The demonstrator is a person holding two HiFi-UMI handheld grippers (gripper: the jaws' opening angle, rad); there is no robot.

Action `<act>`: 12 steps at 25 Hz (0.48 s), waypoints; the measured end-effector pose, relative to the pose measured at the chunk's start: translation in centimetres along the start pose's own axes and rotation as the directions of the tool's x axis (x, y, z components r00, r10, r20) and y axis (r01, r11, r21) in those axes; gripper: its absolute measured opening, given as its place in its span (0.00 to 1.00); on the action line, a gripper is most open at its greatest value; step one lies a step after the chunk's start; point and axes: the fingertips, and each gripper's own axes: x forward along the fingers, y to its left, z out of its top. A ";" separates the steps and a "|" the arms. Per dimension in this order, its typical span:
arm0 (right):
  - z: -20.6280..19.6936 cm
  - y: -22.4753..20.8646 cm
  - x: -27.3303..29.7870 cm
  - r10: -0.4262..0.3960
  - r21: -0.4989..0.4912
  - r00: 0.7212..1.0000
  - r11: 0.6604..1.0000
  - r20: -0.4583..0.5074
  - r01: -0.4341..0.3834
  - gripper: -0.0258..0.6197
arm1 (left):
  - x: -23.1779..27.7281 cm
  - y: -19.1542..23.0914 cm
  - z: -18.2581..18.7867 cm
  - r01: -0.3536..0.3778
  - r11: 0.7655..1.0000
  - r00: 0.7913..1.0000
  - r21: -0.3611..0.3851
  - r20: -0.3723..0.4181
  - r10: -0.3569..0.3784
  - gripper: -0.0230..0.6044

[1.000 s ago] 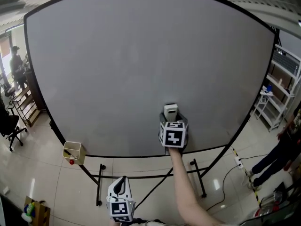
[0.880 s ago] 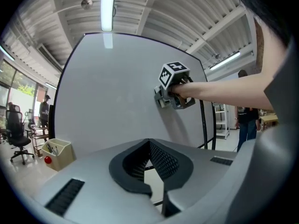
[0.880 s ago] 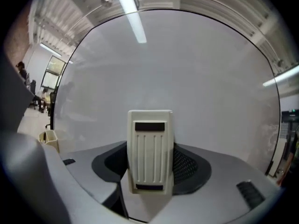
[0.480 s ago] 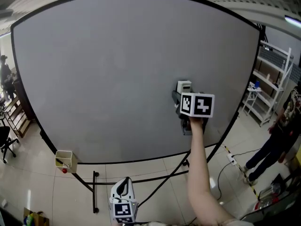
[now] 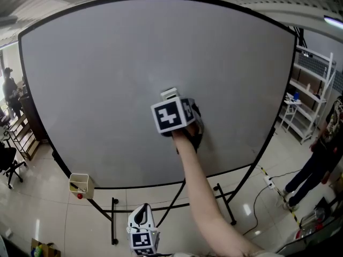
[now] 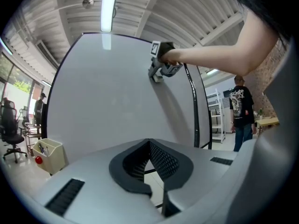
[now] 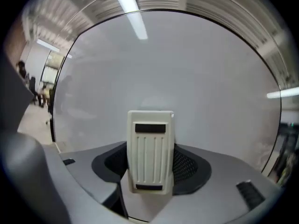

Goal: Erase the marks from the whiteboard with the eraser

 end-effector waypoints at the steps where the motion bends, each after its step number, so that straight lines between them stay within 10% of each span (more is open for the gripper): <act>1: 1.1 1.8 0.2 0.004 -0.073 1.000 0.997 0.025 -0.002 0.46 | -0.2 0.1 0.1 -0.007 1.000 1.000 -0.004 0.002 0.007 0.04; 7: 3.2 -2.8 -1.0 0.057 -0.061 0.990 0.997 0.131 -0.049 0.46 | -1.4 0.8 -0.6 -0.028 1.000 0.999 -0.012 -0.018 0.028 0.04; 12: -2.3 -13.2 -0.5 0.057 0.205 0.996 0.976 0.069 -0.070 0.47 | -1.3 0.7 -0.7 -0.021 0.999 1.000 -0.027 -0.016 0.021 0.04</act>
